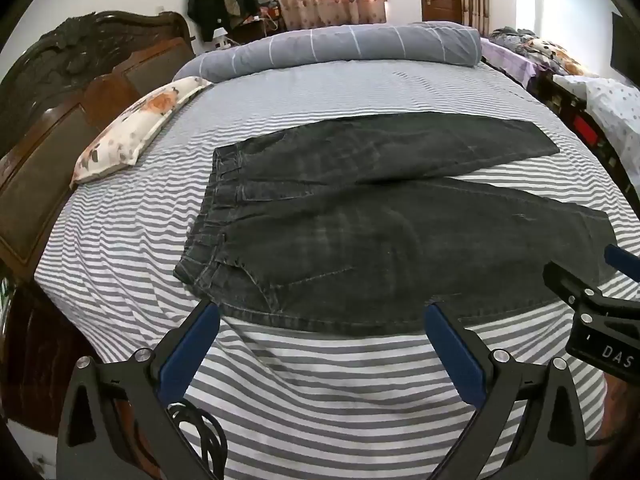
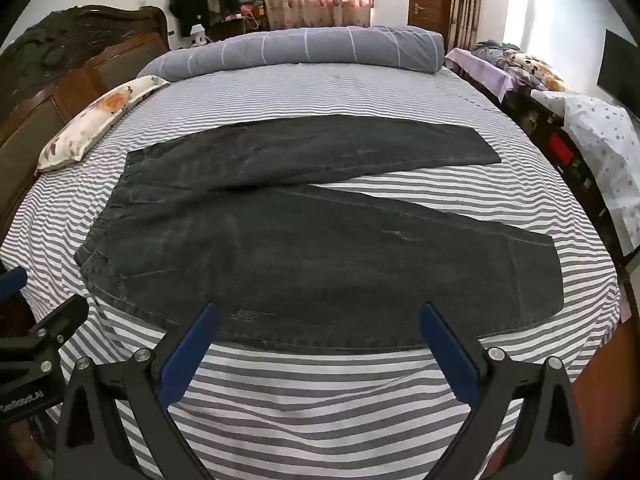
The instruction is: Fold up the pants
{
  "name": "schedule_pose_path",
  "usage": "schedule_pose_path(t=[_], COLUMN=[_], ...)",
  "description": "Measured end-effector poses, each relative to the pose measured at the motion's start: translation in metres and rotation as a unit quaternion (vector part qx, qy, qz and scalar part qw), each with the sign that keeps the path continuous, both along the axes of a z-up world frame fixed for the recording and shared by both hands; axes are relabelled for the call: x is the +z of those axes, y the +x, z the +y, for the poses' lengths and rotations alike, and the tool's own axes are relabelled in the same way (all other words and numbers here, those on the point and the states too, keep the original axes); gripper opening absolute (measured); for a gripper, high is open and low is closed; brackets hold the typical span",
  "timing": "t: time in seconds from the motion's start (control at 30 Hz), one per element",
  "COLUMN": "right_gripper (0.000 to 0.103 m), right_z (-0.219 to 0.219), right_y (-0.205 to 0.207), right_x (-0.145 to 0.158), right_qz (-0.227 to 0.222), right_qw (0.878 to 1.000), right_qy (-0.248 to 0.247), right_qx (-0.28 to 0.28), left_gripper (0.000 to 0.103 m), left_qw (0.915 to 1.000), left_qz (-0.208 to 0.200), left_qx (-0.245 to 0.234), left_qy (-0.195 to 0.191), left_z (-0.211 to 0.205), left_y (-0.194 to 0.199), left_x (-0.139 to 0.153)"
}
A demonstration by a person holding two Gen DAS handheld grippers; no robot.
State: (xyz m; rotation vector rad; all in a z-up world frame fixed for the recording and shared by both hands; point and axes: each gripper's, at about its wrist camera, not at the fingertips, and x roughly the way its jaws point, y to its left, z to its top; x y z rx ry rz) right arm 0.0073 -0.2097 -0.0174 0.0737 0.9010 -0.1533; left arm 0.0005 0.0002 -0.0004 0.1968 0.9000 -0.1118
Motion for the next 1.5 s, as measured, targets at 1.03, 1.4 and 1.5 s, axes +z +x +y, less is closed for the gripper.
schedule_pose_path(t=[1.03, 1.4, 1.5], right_gripper=[0.1, 0.1, 0.1], right_z=[0.0, -0.002, -0.003], right_y=[0.001, -0.001, 0.0], right_x=[-0.009, -0.014, -0.014], right_qz=[0.011, 0.015, 0.017], right_qw=[1.0, 1.0, 1.0], right_qy=[0.003, 0.004, 0.005], right_qx=[-0.009, -0.014, -0.015], left_gripper=[0.101, 0.101, 0.101], left_qw=[1.0, 1.0, 1.0], left_qz=[-0.002, -0.003, -0.003], left_qx=[-0.001, 0.0, 0.0], left_qy=[-0.001, -0.001, -0.001], left_z=[0.002, 0.002, 0.002], left_y=[-0.004, -0.004, -0.004], left_x=[-0.008, -0.007, -0.009])
